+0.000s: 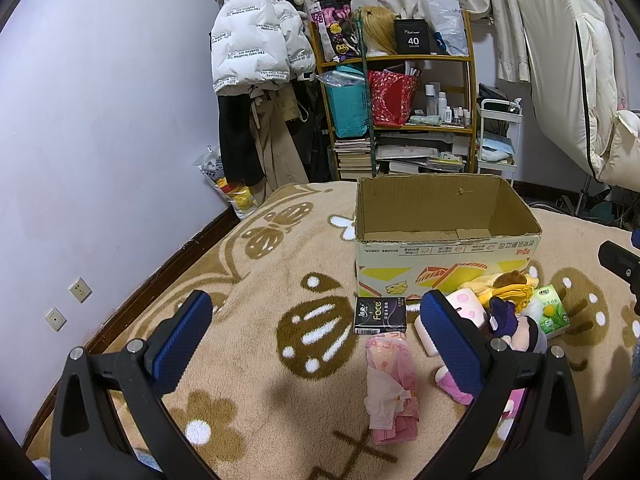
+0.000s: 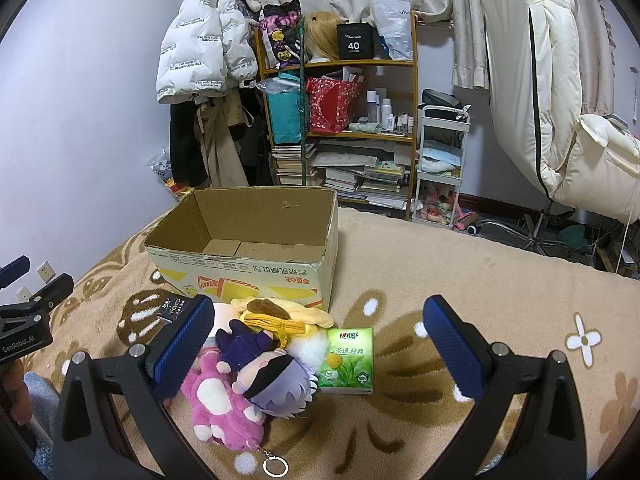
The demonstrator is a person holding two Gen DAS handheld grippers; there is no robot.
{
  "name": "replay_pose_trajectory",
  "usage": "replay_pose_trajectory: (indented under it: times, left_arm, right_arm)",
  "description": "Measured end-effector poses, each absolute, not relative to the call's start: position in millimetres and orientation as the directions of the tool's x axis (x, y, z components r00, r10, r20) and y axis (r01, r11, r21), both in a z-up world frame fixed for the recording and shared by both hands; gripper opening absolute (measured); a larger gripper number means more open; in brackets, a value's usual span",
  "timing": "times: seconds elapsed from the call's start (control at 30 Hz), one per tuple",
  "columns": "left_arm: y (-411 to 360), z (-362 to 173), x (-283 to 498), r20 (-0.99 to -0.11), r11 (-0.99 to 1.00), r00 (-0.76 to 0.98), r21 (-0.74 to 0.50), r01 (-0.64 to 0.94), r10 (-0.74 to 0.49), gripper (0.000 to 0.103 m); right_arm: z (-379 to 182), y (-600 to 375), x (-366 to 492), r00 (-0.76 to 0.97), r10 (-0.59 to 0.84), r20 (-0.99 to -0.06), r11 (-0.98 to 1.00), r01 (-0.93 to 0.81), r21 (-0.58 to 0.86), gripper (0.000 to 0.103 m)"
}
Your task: Organize soft objects
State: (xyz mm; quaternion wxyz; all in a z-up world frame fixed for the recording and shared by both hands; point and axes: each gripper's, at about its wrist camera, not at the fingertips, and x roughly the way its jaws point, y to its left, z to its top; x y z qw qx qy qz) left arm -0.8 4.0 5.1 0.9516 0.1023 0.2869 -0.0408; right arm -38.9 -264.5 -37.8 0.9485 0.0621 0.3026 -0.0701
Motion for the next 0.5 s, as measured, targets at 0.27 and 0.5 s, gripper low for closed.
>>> replay_pose_trajectory:
  times: [0.27, 0.5]
  left_arm:
    - [3.8, 4.8, -0.8, -0.555, 0.976, 0.832, 0.173, 0.136, -0.017, 0.102]
    - [3.7, 4.4, -0.7, -0.556, 0.975, 0.831, 0.174, 0.137, -0.017, 0.102]
  right_arm:
    - [-38.9, -264.2, -39.2, 0.807, -0.094, -0.583, 0.983, 0.17, 0.076, 0.103]
    - [-39.5, -264.4, -39.3, 0.808, -0.094, -0.582, 0.983, 0.17, 0.077, 0.103]
